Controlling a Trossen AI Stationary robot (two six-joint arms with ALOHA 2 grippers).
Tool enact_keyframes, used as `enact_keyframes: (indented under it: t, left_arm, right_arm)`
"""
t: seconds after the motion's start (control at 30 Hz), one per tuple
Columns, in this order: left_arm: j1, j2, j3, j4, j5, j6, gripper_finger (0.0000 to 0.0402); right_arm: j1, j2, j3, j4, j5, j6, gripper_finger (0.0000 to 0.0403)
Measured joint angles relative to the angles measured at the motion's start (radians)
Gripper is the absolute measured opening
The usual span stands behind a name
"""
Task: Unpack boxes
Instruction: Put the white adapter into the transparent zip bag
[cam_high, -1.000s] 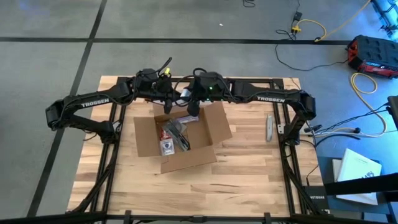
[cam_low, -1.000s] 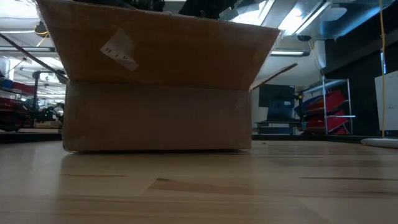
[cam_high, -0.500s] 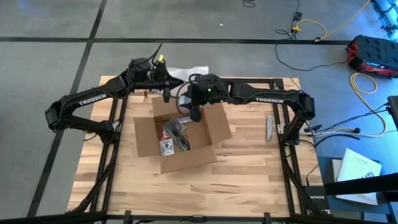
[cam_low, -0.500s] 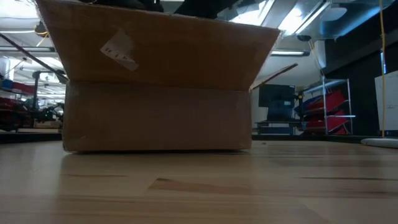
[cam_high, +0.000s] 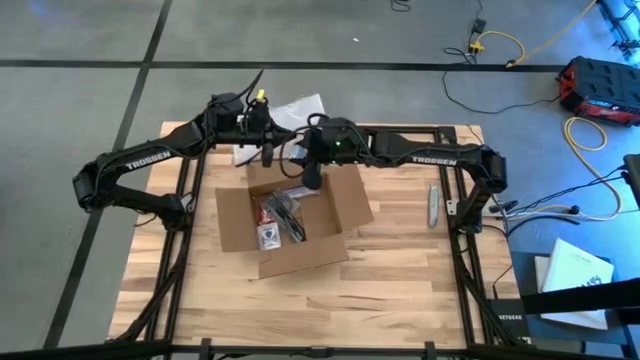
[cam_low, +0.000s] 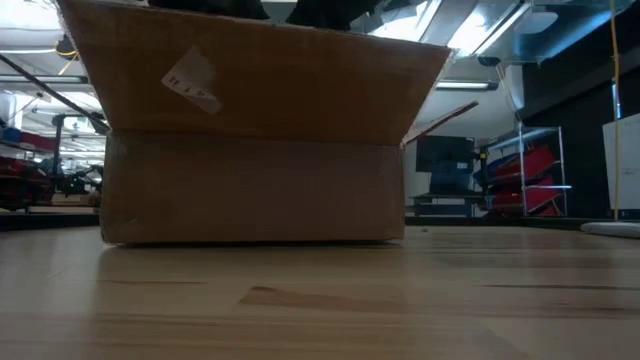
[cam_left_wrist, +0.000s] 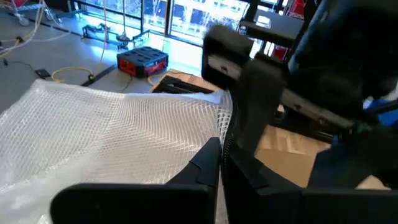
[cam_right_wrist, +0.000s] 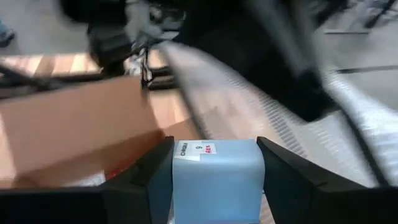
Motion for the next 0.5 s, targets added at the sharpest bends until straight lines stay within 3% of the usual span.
enact_keyframes:
  t: [0.5]
  left_arm:
    - [-0.022, 0.000, -0.002, 0.017, -0.002, -0.058, 0.0000]
  right_arm:
    - [-0.005, -0.009, 0.026, -0.006, 0.181, 0.052, 0.0180]
